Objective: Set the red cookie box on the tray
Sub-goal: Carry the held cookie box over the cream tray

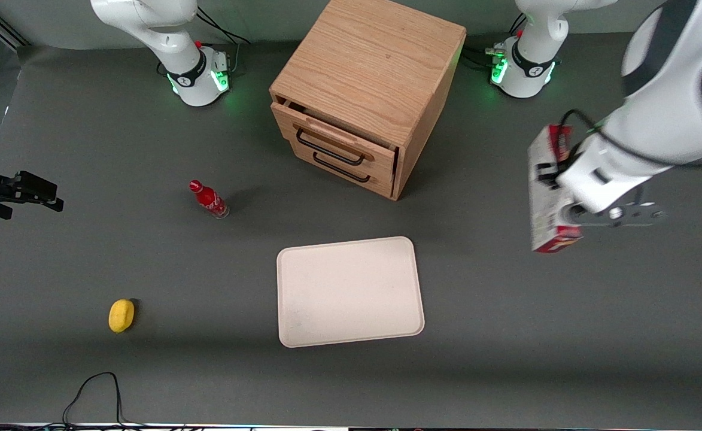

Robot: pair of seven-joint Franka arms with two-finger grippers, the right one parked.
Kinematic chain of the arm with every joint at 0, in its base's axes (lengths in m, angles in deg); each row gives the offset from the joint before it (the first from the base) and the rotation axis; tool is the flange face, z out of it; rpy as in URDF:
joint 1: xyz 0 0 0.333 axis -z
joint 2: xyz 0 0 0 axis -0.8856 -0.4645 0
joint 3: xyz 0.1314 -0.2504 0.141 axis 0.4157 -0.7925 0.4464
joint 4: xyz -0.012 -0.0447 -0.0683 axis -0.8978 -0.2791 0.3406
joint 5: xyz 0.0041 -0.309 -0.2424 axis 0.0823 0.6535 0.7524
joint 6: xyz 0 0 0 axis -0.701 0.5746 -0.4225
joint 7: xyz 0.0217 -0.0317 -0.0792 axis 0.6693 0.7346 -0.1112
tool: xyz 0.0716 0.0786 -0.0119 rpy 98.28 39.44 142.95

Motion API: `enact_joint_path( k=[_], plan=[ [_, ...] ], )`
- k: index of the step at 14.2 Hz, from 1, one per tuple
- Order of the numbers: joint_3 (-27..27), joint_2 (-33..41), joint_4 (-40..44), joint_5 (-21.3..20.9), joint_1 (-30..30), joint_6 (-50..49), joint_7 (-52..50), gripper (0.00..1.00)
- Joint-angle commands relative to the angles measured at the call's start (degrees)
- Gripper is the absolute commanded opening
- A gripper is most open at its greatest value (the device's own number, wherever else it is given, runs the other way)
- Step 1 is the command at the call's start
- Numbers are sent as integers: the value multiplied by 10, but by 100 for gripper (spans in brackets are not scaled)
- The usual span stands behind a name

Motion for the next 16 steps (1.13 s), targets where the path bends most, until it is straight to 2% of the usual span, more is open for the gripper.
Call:
enact_joint_path(
  k=[1, 4, 7, 16],
  plan=[
    [6, -133, 138, -13, 82, 15, -101, 0],
    [9, -192, 137, -45, 133, 112, -180, 0],
    [43, -242, 137, -46, 176, 190, -232, 0],
    [56, -316, 126, -57, 194, 289, -264, 0]
  ],
)
